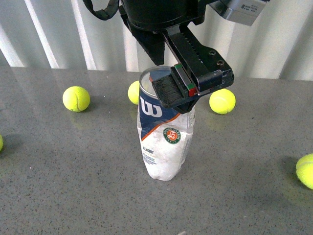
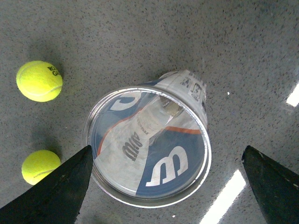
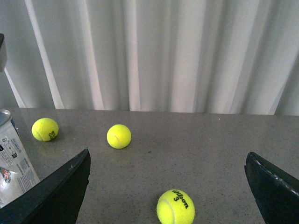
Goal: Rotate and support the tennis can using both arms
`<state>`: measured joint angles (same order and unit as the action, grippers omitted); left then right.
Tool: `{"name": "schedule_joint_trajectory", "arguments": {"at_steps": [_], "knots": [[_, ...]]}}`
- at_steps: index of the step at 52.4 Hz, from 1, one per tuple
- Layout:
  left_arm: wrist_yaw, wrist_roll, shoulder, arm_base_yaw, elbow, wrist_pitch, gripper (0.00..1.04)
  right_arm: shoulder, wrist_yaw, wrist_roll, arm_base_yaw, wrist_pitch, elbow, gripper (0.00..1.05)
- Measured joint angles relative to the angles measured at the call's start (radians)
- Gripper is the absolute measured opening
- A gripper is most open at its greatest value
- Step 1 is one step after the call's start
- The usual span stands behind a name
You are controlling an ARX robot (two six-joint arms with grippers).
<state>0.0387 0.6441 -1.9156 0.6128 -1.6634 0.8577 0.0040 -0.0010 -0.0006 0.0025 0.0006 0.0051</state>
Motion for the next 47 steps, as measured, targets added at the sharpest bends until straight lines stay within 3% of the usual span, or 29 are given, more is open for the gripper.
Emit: {"name": "schedule_joint_trajectory", "arguments": {"at_steps": [12, 21, 36, 38, 42, 45, 47], "knots": [[-0.021, -0.28, 0.15, -0.036, 0.14, -0.209, 0.98, 0.0, 0.0, 0.0, 0.0, 0.0, 0.0, 0.98], [0.103, -0.616, 0.286, -0.068, 0.284, -0.485, 0.98, 0.0, 0.0, 0.0, 0.0, 0.0, 0.0, 0.98], [0.122, -0.782, 0.316, -0.079, 0.307, -0.509, 0.98, 0.0, 0.0, 0.0, 0.0, 0.0, 0.0, 0.98], [0.196, -0.76, 0.326, -0.073, 0.352, -0.606, 0.94, 0.0, 0.0, 0.0, 0.0, 0.0, 0.0, 0.98], [0.392, -0.7, 0.396, -0.084, 0.566, -1.019, 0.8, 0.0, 0.0, 0.0, 0.0, 0.0, 0.0, 0.98], [0.404, -0.674, 0.496, -0.13, 0.777, -1.315, 0.66, 0.0, 0.003, 0.0, 0.0, 0.0, 0.0, 0.98], [0.395, -0.67, 0.534, -0.153, 0.843, -1.39, 0.6, 0.0, 0.003, 0.0, 0.0, 0.0, 0.0, 0.98]]}}
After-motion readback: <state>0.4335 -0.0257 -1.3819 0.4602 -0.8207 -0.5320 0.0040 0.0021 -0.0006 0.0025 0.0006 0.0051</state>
